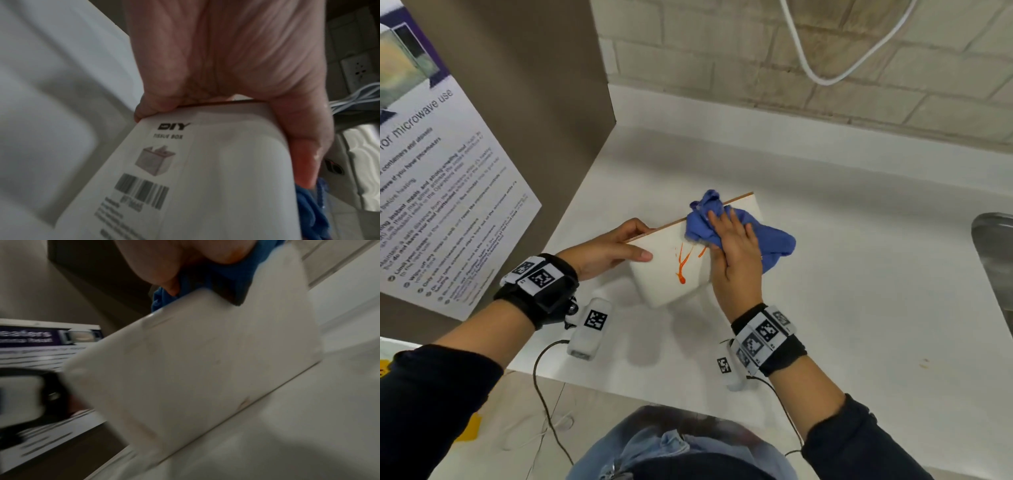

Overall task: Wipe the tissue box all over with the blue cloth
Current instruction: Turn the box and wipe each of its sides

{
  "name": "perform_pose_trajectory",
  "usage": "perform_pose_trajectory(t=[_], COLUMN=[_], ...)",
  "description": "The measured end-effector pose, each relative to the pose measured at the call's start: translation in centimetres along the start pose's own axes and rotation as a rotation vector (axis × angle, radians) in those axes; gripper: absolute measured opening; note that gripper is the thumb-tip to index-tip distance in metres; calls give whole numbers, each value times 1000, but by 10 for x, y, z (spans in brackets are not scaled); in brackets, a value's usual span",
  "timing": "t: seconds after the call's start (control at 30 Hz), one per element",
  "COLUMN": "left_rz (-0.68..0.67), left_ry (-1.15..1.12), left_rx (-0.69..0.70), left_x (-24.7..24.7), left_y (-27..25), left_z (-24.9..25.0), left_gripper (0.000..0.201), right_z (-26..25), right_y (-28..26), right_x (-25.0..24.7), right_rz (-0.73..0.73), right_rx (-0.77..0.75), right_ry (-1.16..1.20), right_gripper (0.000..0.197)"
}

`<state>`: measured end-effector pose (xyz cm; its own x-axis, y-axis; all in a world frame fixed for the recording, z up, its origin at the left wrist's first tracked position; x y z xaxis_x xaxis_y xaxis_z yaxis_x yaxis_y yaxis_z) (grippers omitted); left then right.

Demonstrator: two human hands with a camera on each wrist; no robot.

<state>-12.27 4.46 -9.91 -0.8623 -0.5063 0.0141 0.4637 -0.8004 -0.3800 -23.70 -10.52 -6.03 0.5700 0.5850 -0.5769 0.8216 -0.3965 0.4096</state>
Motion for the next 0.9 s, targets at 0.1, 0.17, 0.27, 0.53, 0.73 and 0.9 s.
perform_pose_trajectory(t=[0.1, 0.17, 0.27, 0.53, 0.73, 0.9], left_rz=[-16, -23, -1, 43, 19, 43], left_ry=[-34, -46, -25, 30, 94, 106], left_rx=[62, 96, 113, 113, 100, 84], left_x=[-1, -2, -6, -10, 8, -6], left_y=[0, 0, 2, 5, 7, -4], left_z=[1, 1, -2, -1, 6, -2], left_gripper=[77, 82, 81, 87, 80, 79], right_z=[-21, -33, -40, -31, 1, 34], right_y=[-10, -14, -20, -23, -44, -28], right_x=[18, 24, 26, 20, -17, -65], right_rz=[-75, -112, -182, -450, -514, -283], right_rx=[-66, -116, -182, -279, -186, 258], right_ry=[27, 62, 126, 288, 262, 613], right_gripper=[47, 46, 41, 35, 36, 35])
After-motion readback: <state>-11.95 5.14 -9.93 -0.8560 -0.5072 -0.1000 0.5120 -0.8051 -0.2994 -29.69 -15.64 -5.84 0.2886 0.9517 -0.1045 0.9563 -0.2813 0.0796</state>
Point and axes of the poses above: each hand's wrist, its own y-axis towards the middle knuckle, its own x-axis out of the palm, z = x × y, the point moved 7 cm from there along y, towards the middle knuckle
